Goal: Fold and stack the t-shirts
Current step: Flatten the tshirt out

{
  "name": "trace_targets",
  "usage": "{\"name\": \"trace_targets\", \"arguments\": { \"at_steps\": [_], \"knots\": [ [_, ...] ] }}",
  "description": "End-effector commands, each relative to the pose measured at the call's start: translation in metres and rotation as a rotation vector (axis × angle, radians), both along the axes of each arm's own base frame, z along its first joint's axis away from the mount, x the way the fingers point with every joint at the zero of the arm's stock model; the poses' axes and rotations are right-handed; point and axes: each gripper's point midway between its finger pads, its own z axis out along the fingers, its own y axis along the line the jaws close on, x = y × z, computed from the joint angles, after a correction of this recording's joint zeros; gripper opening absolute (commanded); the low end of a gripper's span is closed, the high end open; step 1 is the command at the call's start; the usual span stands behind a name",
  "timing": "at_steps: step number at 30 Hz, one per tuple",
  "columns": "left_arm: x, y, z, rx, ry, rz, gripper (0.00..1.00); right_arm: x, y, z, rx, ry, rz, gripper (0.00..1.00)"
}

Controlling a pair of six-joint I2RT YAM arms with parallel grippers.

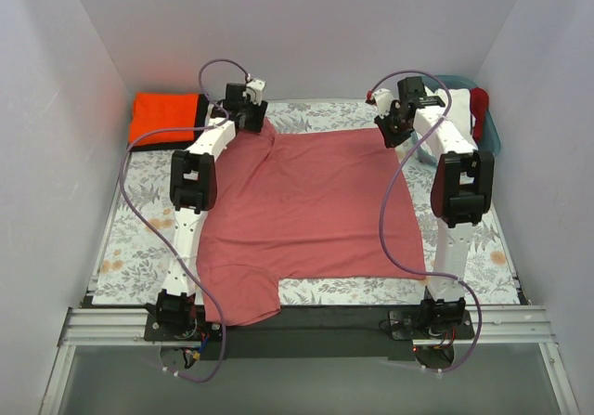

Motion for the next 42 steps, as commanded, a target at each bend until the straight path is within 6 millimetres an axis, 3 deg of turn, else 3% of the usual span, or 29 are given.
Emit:
{"name": "trace_targets", "arguments": {
  "at_steps": [1, 5, 6, 8, 10, 15, 24, 27, 29, 34, 42],
  "knots": [
    [-0.001, 0.007, -0.015, 0.153, -0.02, -0.013, 0.48, 0.025, 0.003, 0.011, 0.026, -0.071, -0.021, 0.17],
    [-0.012, 0.006, -0.03, 0.167, 0.028, -0.047, 0.35, 0.038, 0.006, 0.009, 0.046, -0.088, -0.032, 0.18],
    [-0.014, 0.006, -0.033, 0.168, 0.038, -0.054, 0.25, 0.043, 0.007, 0.01, 0.05, -0.104, -0.035, 0.18],
    [-0.017, 0.011, -0.043, 0.204, 0.055, -0.056, 0.19, 0.047, 0.006, 0.003, 0.047, -0.102, -0.043, 0.19],
    [-0.016, 0.023, -0.05, 0.239, 0.065, -0.028, 0.0, 0.049, 0.006, -0.006, 0.041, -0.095, -0.045, 0.2],
    [0.005, 0.064, -0.029, 0.219, 0.025, 0.095, 0.0, 0.05, -0.002, -0.027, 0.0, -0.067, -0.062, 0.22],
    [0.019, 0.089, -0.007, 0.271, -0.061, 0.185, 0.0, 0.051, -0.009, -0.042, -0.043, -0.047, -0.08, 0.22],
    [0.017, 0.085, -0.006, 0.244, -0.064, 0.173, 0.0, 0.055, -0.006, -0.029, -0.02, -0.076, -0.082, 0.23],
    [0.015, 0.08, -0.005, 0.217, -0.059, 0.156, 0.0, 0.059, -0.001, -0.013, 0.015, -0.108, -0.085, 0.33],
    [0.019, 0.083, -0.001, 0.225, -0.073, 0.17, 0.0, 0.08, -0.001, 0.017, 0.066, -0.204, -0.136, 0.43],
    [0.015, 0.082, 0.001, 0.214, -0.065, 0.165, 0.0, 0.101, -0.009, 0.007, 0.055, -0.221, -0.241, 0.45]
  ]
}}
